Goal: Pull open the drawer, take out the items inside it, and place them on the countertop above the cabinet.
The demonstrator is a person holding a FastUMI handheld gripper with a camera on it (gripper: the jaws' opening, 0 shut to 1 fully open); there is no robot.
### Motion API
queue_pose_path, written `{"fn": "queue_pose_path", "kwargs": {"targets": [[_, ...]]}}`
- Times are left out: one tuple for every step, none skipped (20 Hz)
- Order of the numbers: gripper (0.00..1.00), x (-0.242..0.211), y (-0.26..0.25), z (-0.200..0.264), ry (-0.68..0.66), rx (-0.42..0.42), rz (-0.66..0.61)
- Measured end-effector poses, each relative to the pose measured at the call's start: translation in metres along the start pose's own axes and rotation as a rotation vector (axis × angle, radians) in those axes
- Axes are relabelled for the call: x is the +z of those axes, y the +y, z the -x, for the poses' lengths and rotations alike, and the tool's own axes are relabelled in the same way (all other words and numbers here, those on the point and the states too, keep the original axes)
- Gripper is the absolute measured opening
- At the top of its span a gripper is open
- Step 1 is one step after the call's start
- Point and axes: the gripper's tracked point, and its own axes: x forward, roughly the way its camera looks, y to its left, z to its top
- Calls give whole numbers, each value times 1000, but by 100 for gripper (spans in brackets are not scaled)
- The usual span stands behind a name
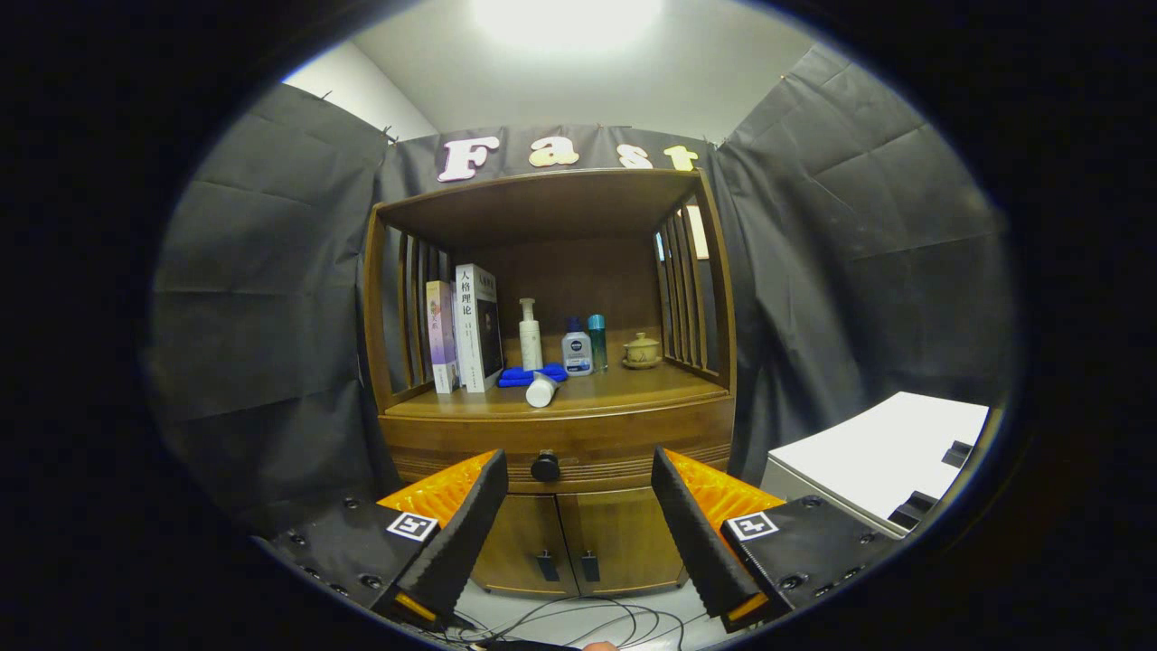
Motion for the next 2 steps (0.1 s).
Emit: {"fn": "queue_pose_path", "kwargs": {"targets": [[100,1,1,0,-4,2,0],[100,2,2,-1,-6,7,-2]]}}
